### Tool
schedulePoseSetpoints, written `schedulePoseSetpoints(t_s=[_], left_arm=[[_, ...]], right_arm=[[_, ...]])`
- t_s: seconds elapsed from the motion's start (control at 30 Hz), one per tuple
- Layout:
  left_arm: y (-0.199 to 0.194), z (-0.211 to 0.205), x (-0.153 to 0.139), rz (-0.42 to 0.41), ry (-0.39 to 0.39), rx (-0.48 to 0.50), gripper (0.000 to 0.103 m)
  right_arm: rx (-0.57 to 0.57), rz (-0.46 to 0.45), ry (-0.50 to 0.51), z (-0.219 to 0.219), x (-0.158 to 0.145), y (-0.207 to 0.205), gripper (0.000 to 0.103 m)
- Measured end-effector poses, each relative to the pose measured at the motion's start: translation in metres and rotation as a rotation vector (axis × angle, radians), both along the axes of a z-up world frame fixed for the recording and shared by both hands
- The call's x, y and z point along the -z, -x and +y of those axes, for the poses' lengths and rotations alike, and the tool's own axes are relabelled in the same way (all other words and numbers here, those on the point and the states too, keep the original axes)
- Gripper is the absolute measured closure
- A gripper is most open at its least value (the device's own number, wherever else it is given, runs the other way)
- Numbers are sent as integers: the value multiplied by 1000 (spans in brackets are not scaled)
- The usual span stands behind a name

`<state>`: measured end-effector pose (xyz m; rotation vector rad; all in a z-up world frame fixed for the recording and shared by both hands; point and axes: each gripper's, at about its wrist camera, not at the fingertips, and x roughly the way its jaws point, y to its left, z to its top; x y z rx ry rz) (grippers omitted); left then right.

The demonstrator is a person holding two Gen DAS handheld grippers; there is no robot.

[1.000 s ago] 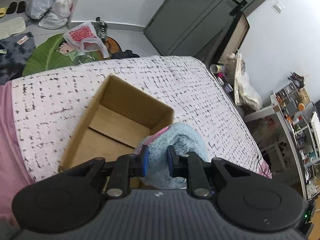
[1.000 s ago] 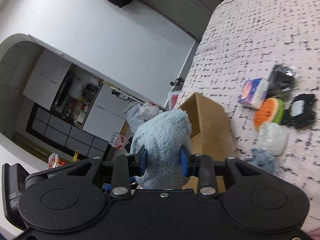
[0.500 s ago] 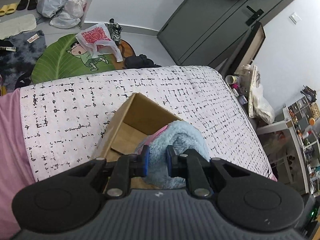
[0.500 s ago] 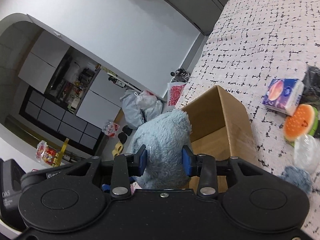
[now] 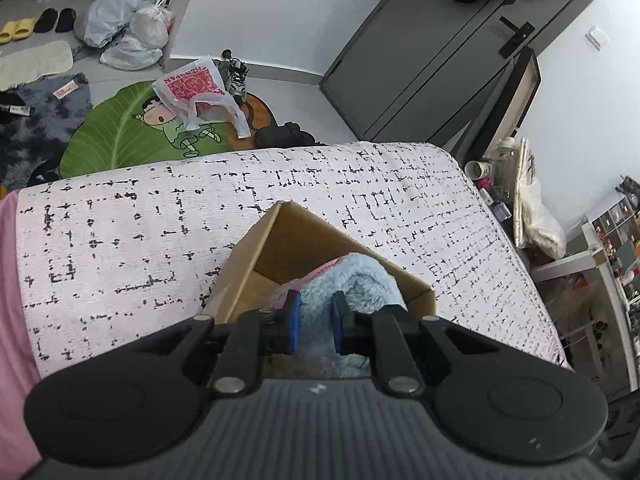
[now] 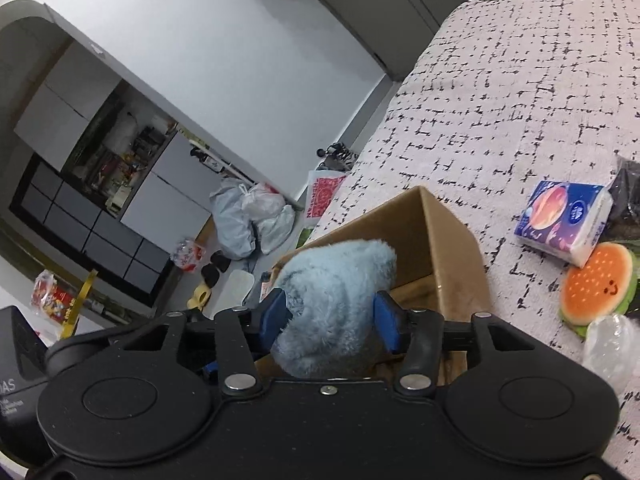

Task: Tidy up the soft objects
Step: 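Carry the light-blue plush with the right gripper over the cardboard box, then open the right gripper to drop the plush into the box, withdraw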

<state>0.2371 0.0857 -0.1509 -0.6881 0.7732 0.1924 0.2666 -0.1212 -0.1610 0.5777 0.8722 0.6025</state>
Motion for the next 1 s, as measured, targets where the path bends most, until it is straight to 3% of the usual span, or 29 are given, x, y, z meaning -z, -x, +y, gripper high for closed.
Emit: schedulePoseSetpoints(t_s=[0.17, 0.23, 0.3, 0.37, 0.4, 0.5, 0.67, 0.8, 0.93, 1.0], left_arm=[[-5, -4, 4, 23, -11, 16, 86], [-4, -4, 1, 18, -16, 15, 83], [-2, -4, -3, 16, -37, 14, 76], [0, -3, -5, 32, -52, -2, 57], [2, -1, -7, 41, -51, -18, 54], [10, 5, -14, 50, -26, -53, 51], [20, 5, -28, 49, -86, -95, 40], [25, 1, -35, 66, -103, -103, 38], [32, -9, -47, 59, -150, -88, 37], [37, -13, -53, 46, -164, -99, 31]], right_arm=[[6, 27, -8, -4, -1, -2, 51], [10, 34, -17, -7, -2, 1, 43], [5, 41, -24, -10, -5, 4, 40], [4, 42, -25, -11, -8, 5, 36], [6, 32, -21, -12, -12, 7, 33], [-3, -2, -2, -12, -20, 10, 31], [-21, -17, 26, -16, -31, 19, 23], [-10, -29, 70, -24, -41, 26, 14], [-1, -28, 141, -33, -48, 32, 11], [0, -35, 188, -36, -53, 36, 11]])
